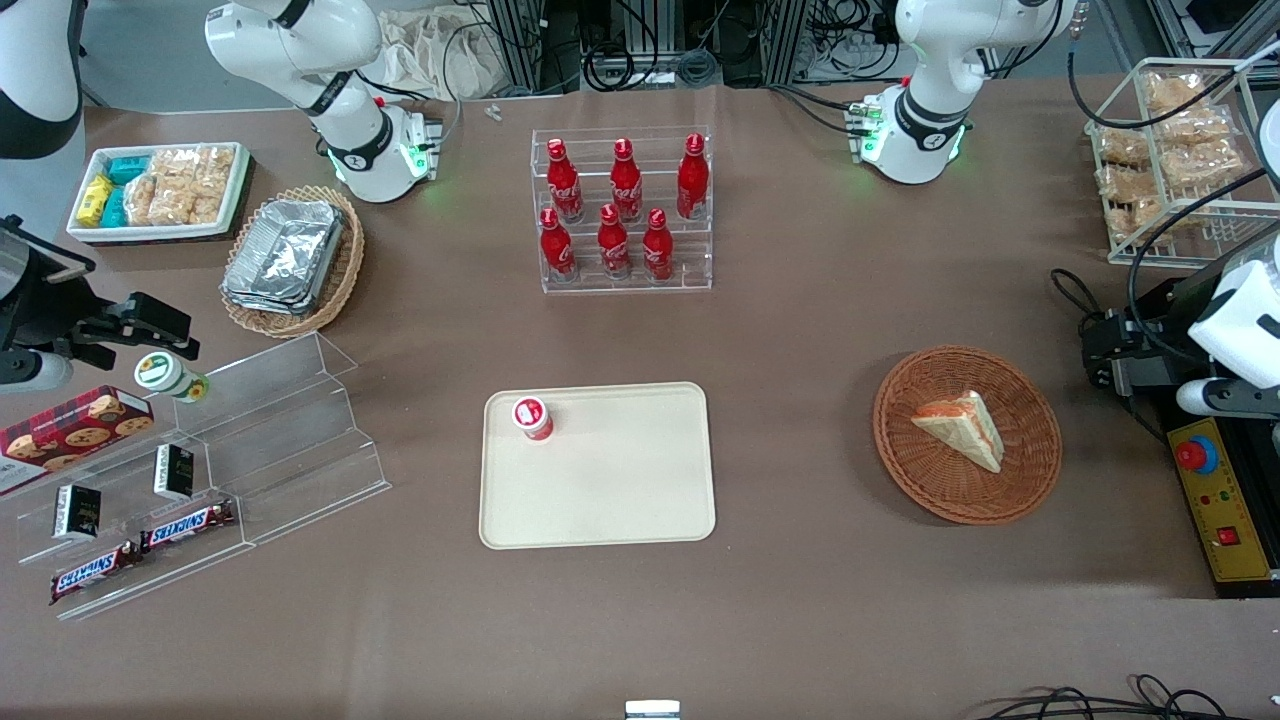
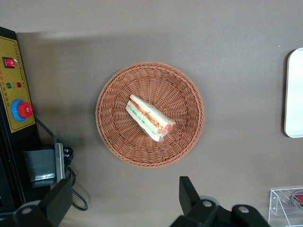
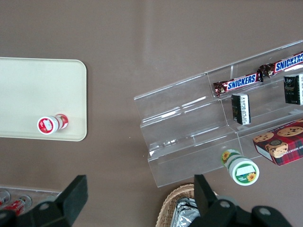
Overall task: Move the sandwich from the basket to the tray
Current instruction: 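Move the left gripper from rest toward the sandwich in the wicker basket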
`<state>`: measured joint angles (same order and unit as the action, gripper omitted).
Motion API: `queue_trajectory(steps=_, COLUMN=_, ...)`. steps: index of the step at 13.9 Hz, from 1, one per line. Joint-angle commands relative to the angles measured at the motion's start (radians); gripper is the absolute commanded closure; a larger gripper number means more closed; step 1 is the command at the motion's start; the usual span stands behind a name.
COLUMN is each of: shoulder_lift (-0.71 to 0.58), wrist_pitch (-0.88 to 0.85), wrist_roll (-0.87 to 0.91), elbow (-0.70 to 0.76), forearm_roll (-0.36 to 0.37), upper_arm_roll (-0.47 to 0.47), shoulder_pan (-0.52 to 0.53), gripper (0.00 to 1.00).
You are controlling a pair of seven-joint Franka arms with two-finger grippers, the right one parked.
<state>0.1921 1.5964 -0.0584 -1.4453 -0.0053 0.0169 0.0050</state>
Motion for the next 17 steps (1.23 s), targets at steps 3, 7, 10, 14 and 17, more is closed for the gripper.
queue_trajectory(steps=3, shoulder_lift=0.017, wrist_pitch=-0.023, wrist_roll=0.02, elbow=0.034, forearm_roll=-0.009, upper_arm_roll=-0.006, shoulder_pan=-0.008, gripper=0.0)
queue_trajectory(steps=7, shoulder_lift=0.012, wrist_pitch=-0.027, wrist_roll=0.214, elbow=-0.004, forearm_roll=0.001, upper_arm_roll=-0.006, shoulder_pan=-0.008, gripper=0.0)
queue_trajectory(steps=10, shoulder_lift=0.016, wrist_pitch=-0.013, wrist_roll=0.492, elbow=-0.032, forearm_roll=-0.007, upper_arm_roll=-0.003, shoulder_pan=-0.013, gripper=0.0)
queue_trajectory(steps=14, shoulder_lift=-0.028, wrist_pitch=0.144, wrist_roll=0.662, elbow=-0.217, forearm_roll=-0.004, upper_arm_roll=-0.005, shoulder_pan=-0.013, gripper=0.0)
queue_trajectory(steps=17, shoulder_lift=-0.023, wrist_pitch=0.267, wrist_roll=0.801, elbow=-0.332, forearm_roll=0.002, upper_arm_roll=-0.003, shoulder_pan=-0.014, gripper=0.0)
